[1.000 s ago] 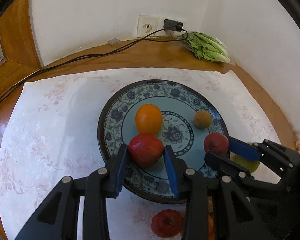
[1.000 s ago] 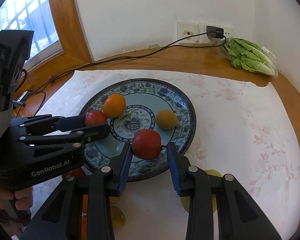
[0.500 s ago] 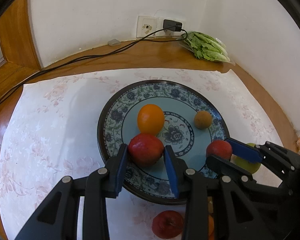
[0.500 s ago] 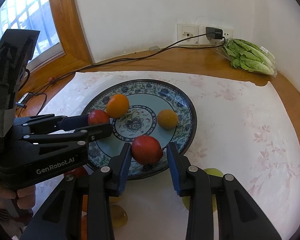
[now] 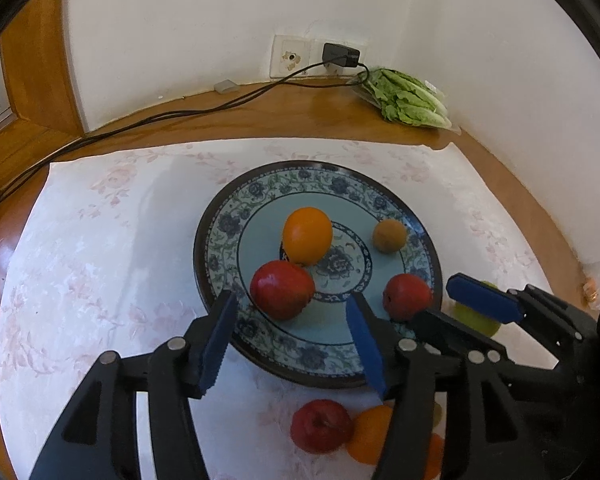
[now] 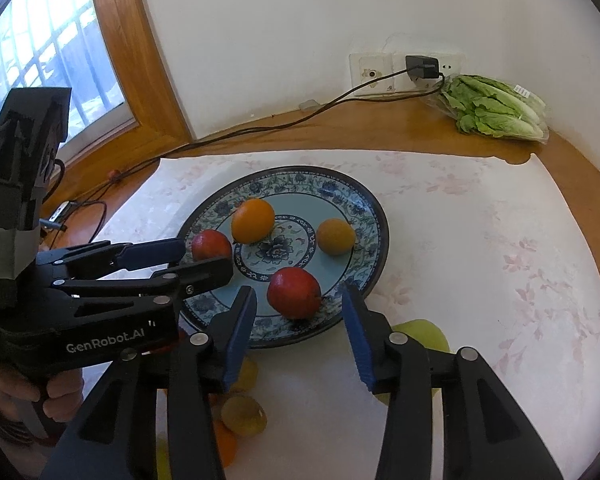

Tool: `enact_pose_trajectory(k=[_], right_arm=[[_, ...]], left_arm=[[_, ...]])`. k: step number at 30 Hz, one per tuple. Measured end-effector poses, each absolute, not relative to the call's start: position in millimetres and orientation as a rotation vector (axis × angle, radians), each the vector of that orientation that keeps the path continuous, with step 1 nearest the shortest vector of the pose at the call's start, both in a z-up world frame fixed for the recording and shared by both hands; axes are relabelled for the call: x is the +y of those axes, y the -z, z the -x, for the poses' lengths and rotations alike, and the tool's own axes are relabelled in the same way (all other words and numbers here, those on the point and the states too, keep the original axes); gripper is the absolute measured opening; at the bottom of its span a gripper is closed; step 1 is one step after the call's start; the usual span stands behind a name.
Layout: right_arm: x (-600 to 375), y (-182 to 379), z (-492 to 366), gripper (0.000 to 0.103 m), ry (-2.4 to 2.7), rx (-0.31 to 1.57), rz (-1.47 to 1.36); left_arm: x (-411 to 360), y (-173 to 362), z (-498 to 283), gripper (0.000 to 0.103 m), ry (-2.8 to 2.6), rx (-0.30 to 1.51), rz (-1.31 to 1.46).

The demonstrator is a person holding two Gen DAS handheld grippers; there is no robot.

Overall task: Organize fruits
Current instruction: 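Open the left tool on the plate while the right tool releases its red apple there, then move both open tools back from the plate toward the remaining fruits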

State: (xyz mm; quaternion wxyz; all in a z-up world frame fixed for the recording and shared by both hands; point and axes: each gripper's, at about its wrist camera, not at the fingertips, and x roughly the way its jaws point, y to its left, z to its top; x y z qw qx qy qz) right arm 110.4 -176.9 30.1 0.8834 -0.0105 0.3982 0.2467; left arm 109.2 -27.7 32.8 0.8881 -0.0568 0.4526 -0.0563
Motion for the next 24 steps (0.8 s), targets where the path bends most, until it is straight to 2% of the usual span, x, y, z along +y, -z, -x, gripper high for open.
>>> enact_pose_trajectory(k=[24], right_arm=[[-203, -44, -74, 0.046, -0.497, 0.834, -0.03]], left_arm=[[-21, -44, -64, 0.063, 0.1, 0.957, 0.17]])
